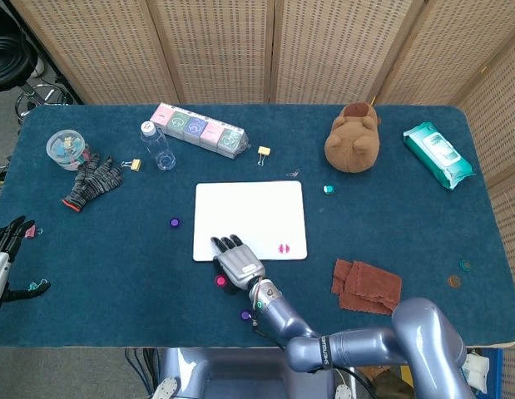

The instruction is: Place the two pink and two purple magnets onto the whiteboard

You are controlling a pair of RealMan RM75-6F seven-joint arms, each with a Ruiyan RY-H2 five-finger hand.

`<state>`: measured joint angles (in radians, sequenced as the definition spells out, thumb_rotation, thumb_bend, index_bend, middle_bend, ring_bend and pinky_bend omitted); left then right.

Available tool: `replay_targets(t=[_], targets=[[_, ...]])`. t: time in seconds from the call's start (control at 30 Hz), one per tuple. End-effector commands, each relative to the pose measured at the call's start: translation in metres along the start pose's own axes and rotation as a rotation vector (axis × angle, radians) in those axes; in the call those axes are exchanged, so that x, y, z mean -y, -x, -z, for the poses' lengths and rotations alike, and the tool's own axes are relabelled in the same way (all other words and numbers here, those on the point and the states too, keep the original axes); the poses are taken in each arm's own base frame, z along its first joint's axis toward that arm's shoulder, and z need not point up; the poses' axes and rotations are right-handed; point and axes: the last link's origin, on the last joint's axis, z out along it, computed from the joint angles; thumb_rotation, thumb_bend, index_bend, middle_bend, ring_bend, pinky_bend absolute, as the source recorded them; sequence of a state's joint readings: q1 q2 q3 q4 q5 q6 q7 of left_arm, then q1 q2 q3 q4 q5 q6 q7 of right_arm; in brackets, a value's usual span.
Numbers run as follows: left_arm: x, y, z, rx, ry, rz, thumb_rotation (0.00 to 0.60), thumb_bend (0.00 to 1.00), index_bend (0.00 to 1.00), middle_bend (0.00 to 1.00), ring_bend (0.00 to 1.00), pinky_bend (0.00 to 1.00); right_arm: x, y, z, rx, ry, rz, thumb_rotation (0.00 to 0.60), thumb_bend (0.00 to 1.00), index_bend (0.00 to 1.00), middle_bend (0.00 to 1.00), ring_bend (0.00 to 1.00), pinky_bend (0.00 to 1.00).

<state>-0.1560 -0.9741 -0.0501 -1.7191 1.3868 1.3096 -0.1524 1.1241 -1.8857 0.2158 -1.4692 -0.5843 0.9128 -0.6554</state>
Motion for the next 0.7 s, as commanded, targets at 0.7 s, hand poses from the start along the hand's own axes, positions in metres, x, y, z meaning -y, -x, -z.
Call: replay_targets(t=[0.7], targets=[[0.0,-0.001,0.001,0.002,0.003,0.007,0.6,0.02,0.0,0.0,0.0,0.0,-0.026,-0.043,0.005,-0.119,0.055,-0.04,0.6,0.41,0.53,0.0,0.0,0.0]])
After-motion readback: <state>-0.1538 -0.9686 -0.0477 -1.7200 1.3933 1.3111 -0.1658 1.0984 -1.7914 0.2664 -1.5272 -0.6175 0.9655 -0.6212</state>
